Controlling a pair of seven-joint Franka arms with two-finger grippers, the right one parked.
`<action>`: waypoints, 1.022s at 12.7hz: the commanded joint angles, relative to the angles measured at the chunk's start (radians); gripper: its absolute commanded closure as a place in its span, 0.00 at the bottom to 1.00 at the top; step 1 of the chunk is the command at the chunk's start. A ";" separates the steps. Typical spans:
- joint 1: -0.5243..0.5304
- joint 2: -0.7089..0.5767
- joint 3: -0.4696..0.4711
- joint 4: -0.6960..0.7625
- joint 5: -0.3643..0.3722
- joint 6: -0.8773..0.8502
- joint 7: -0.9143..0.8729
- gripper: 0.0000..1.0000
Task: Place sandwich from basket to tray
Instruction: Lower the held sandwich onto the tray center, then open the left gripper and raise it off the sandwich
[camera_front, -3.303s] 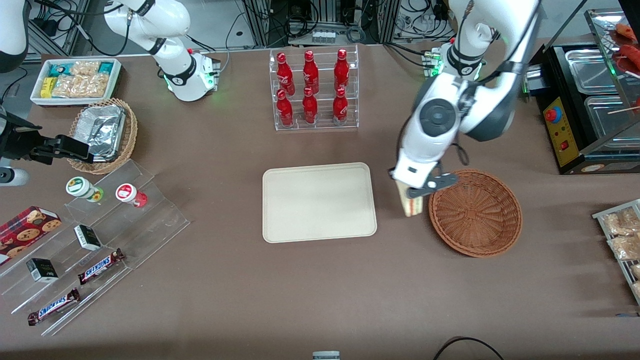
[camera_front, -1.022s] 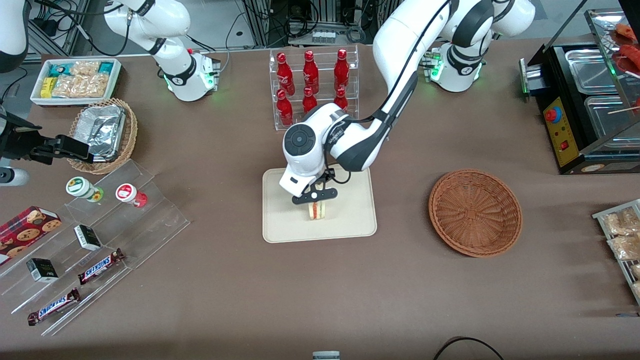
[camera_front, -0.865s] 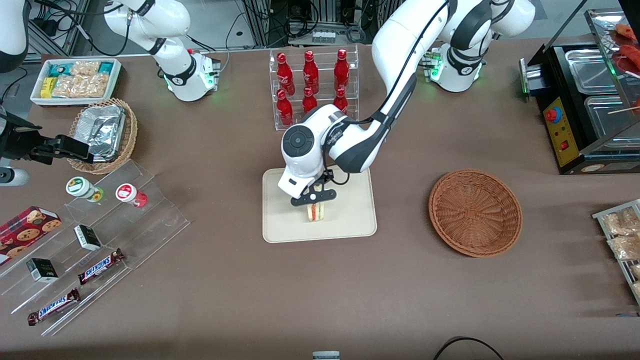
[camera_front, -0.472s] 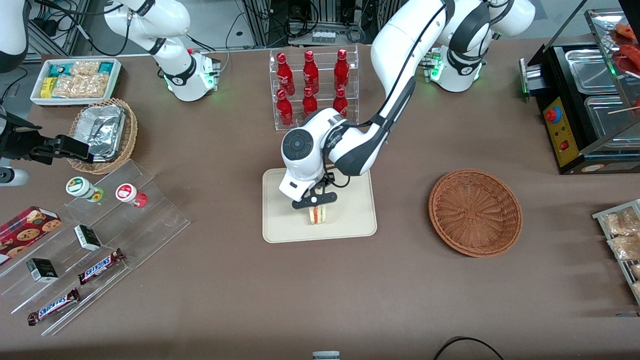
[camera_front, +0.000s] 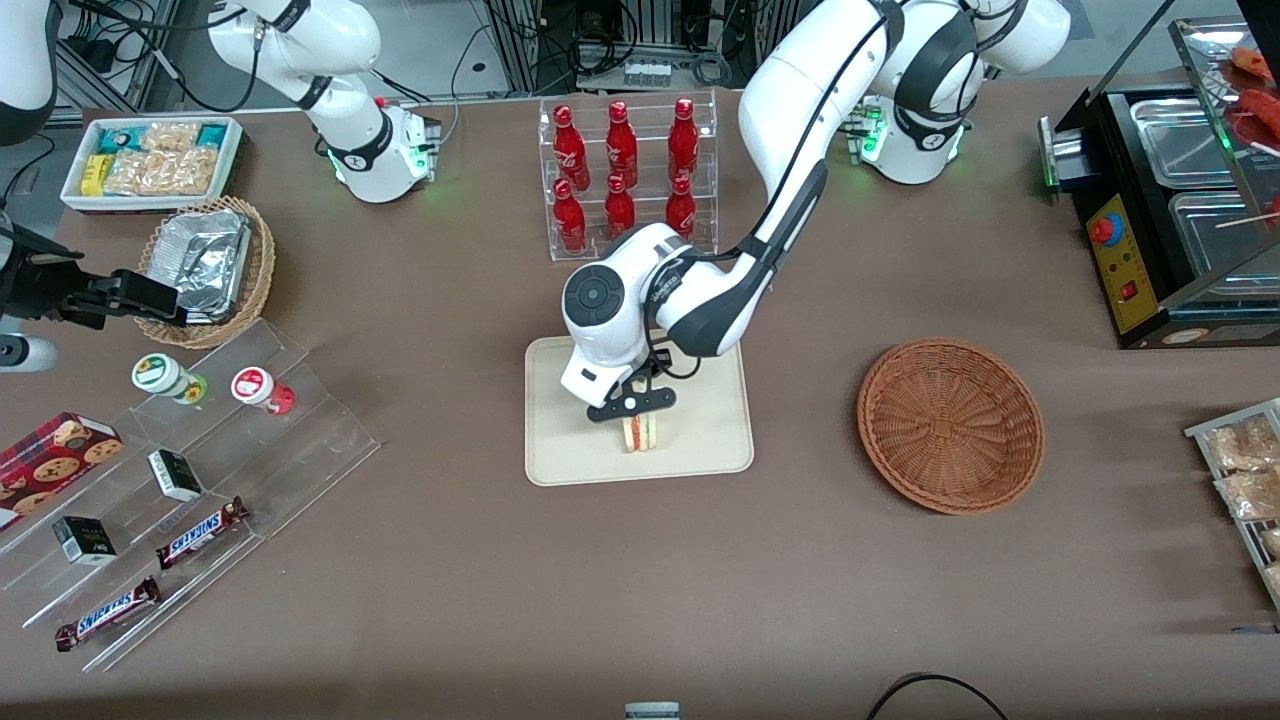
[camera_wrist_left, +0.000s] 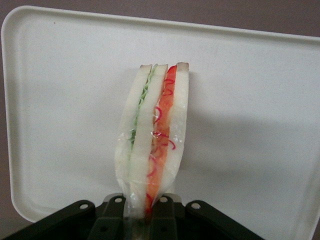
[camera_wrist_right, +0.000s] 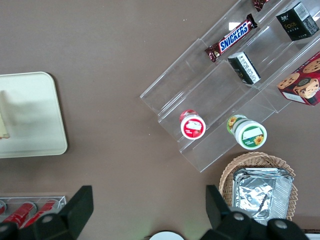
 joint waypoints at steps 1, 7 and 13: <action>-0.008 0.024 0.007 0.038 0.020 -0.008 -0.025 1.00; -0.008 0.030 0.004 0.030 0.019 0.018 -0.038 0.98; -0.008 0.031 0.004 0.029 0.016 0.033 -0.037 0.00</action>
